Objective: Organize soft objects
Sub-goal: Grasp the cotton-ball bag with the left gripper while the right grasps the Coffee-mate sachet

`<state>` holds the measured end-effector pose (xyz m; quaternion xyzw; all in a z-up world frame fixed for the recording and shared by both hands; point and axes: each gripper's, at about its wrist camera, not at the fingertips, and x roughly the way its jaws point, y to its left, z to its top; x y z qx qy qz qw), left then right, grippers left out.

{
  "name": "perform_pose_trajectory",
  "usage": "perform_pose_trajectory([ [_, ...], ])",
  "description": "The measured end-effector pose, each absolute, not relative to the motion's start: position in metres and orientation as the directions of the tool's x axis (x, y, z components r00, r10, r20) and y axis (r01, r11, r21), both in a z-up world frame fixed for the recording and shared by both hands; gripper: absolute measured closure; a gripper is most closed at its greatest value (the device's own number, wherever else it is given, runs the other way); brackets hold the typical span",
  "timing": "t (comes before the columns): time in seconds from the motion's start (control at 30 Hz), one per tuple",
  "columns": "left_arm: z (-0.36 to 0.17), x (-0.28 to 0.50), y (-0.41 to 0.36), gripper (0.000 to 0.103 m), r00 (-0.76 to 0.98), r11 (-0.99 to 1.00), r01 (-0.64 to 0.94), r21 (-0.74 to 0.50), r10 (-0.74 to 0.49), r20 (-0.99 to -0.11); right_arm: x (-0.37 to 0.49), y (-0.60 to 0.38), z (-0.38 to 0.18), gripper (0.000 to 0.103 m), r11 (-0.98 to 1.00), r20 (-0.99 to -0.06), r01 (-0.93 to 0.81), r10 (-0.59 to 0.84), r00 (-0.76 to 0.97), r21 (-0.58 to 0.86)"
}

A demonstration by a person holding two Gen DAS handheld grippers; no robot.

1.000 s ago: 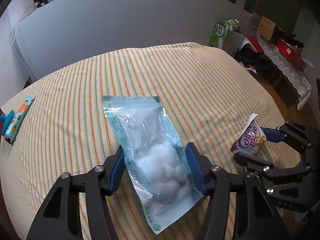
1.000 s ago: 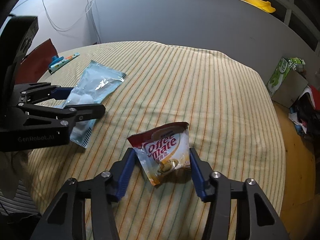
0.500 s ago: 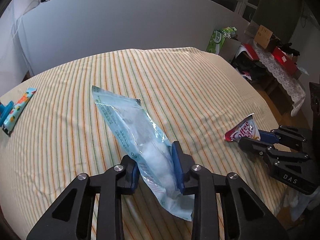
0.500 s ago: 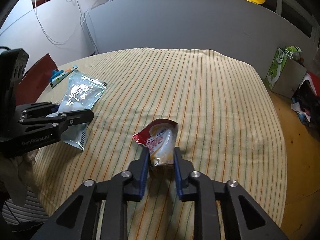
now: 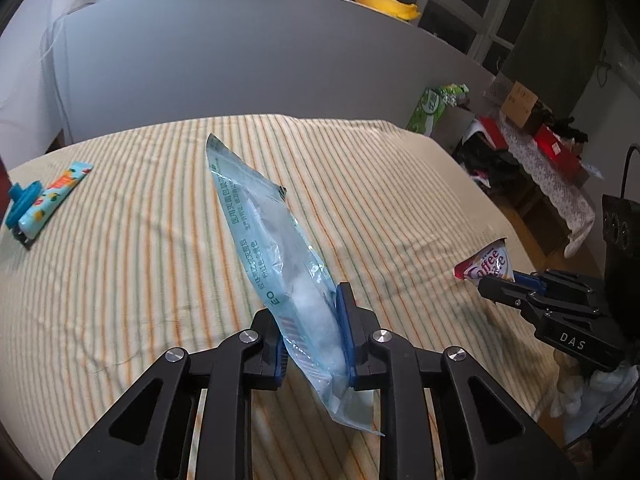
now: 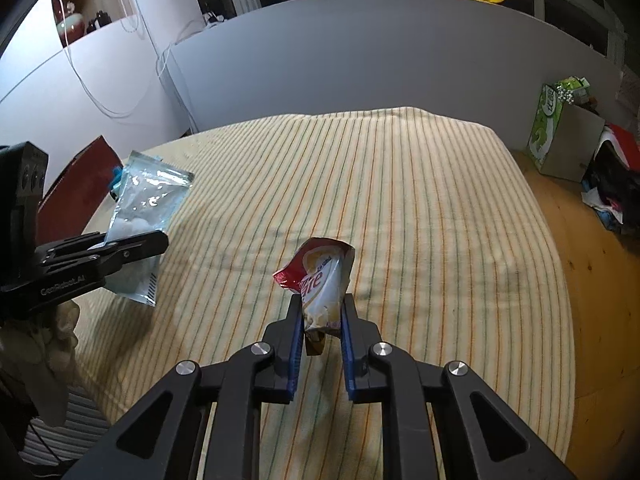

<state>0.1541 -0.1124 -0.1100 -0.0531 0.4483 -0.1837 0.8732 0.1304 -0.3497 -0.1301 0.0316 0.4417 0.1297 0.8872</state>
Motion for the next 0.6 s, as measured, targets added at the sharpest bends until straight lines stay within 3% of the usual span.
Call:
perform_pose_trajectory([
  [0.33, -0.079, 0.139, -0.070, 0.084, 0.584, 0.931, 0.257, -0.258, -0.363, -0.726, 0.133, -0.317, -0.097, 0.088, 0.944, -0.744, -0.278, 0.315, 0.589, 0.179],
  [0.6, -0.046, 0.123, 0.013, 0.084, 0.658, 0.957, 0.164, -0.241, -0.288, -0.696, 0.153, -0.252, -0.059, 0.088, 0.901, -0.705, -0.399, 0.393, 0.590, 0.168],
])
